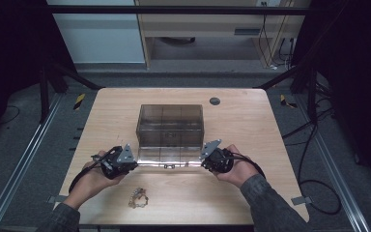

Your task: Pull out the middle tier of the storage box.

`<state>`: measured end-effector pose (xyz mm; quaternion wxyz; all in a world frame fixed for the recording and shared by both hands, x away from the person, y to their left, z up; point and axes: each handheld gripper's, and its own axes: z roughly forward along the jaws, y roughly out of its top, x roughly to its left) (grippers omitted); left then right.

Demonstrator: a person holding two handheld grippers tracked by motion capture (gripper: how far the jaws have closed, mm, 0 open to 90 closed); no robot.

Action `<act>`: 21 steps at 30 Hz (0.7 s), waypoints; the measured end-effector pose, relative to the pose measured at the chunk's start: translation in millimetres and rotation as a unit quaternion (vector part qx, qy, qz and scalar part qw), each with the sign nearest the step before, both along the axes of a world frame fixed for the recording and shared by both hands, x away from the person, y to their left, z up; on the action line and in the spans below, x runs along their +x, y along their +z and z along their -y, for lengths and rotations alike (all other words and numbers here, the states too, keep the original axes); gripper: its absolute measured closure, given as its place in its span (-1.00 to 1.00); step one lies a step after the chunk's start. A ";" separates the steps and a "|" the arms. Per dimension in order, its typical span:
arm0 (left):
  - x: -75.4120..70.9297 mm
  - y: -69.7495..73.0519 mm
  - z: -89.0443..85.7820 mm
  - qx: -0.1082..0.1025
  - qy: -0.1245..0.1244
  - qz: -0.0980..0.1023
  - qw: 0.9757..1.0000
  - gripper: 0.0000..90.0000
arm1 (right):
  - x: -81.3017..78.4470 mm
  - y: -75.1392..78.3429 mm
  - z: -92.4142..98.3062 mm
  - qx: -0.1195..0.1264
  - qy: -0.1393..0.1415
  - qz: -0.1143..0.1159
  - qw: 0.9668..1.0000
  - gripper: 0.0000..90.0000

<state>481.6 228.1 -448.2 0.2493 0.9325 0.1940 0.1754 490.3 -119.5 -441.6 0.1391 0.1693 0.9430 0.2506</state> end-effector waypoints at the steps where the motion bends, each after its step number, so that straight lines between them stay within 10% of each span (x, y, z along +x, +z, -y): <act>1: -0.1 -0.3 -0.1 -0.001 0.001 -0.001 1.000 0.89 | 0.0 0.0 0.0 0.001 0.000 0.000 1.000 0.95; 8: -2.9 -1.2 -0.8 -0.012 0.014 0.008 1.000 0.82 | 0.0 -0.9 0.5 0.014 -0.004 0.000 1.000 0.67; 21: -22.3 11.2 -8.2 -0.009 0.053 0.042 0.998 -0.12 | -16.7 -11.4 48.4 0.069 -0.097 0.020 0.993 -0.18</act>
